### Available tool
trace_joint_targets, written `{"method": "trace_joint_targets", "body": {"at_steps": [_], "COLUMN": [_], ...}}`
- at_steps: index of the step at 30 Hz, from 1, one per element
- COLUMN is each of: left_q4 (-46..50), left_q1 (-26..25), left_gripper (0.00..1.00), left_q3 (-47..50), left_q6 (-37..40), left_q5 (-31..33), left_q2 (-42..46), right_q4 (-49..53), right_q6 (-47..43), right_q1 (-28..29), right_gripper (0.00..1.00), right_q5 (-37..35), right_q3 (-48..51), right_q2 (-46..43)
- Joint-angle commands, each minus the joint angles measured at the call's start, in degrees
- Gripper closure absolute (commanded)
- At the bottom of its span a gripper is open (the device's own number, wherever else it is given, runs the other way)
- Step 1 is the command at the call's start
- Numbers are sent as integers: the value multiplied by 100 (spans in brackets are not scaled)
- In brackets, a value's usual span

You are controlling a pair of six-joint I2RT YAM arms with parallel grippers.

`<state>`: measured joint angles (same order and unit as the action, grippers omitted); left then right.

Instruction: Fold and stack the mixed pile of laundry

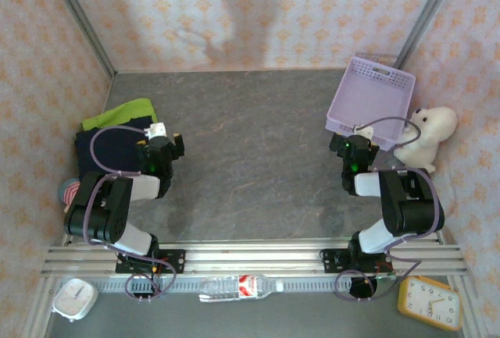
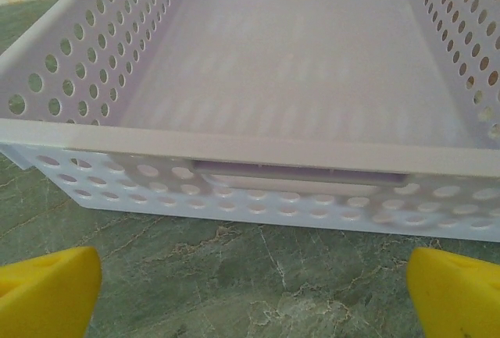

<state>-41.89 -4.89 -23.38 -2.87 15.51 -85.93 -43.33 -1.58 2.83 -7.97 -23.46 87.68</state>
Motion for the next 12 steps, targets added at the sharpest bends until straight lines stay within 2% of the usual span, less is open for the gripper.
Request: {"method": "trace_joint_targets", "body": {"at_steps": [1, 12], "left_q4": [-253, -241], "left_q1": [-3, 4], "left_gripper": [0, 0], "left_q3": [-6, -9], "left_q6": [112, 105], "left_q5": [216, 221], "left_q2": [12, 15], "right_q4": [-200, -185], "right_q6": [-77, -108], "right_q1": [-24, -29], "right_gripper": [0, 1], "right_q5": [152, 261], "right_q3": [-27, -27], "right_q2": [-36, -44]}}
